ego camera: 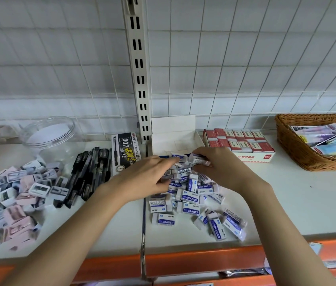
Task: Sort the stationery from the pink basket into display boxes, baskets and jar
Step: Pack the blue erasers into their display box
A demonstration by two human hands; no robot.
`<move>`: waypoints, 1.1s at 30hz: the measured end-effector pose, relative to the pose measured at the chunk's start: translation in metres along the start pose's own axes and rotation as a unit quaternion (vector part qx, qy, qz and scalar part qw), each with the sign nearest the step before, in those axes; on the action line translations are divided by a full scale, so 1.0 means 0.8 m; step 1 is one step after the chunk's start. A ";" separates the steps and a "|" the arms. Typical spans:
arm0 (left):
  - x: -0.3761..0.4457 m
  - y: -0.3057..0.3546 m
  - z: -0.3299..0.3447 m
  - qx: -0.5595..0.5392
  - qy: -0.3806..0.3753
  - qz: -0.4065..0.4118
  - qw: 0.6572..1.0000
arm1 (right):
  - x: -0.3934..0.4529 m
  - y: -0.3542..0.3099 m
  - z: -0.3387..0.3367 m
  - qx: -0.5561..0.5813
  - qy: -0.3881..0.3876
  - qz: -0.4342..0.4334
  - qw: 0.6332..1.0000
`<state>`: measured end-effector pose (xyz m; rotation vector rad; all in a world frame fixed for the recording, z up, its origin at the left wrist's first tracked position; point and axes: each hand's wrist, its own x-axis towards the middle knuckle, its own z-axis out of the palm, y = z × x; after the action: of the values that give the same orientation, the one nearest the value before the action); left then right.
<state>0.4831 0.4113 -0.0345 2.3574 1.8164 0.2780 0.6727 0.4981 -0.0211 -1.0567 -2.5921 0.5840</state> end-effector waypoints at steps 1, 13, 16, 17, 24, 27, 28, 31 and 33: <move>-0.001 0.000 0.000 -0.013 0.013 -0.005 1.000 | 0.002 0.001 -0.003 -0.001 0.005 -0.005 1.000; 0.073 -0.030 -0.048 0.085 0.145 -0.056 0.984 | 0.112 0.002 -0.001 -0.119 -0.019 0.011 0.993; 0.103 -0.040 -0.033 0.179 0.095 -0.038 0.978 | 0.123 0.005 0.009 -0.153 -0.067 0.040 0.985; 0.109 -0.044 -0.027 0.209 0.073 -0.035 0.975 | 0.122 0.006 0.011 -0.159 -0.088 0.045 0.982; 0.122 -0.046 -0.011 0.303 0.034 -0.044 0.951 | 0.112 0.014 0.013 -0.123 -0.115 0.041 0.985; 0.121 -0.042 -0.006 0.297 0.034 -0.063 0.952 | 0.108 0.015 0.011 -0.113 -0.125 0.033 0.985; 0.120 -0.042 -0.005 0.296 0.031 -0.067 0.952 | 0.107 0.016 0.011 -0.110 -0.124 0.030 0.986; 0.116 -0.041 -0.005 0.276 0.027 -0.085 0.957 | 0.107 0.019 0.012 -0.104 -0.120 0.027 0.987; 0.118 -0.040 -0.008 0.260 0.020 -0.105 0.960 | 0.107 0.020 0.013 -0.104 -0.119 0.025 0.987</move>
<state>0.4748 0.5109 -0.0310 2.4394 2.3740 -0.2083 0.6188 0.5672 -0.0287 -1.1851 -2.8934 0.4862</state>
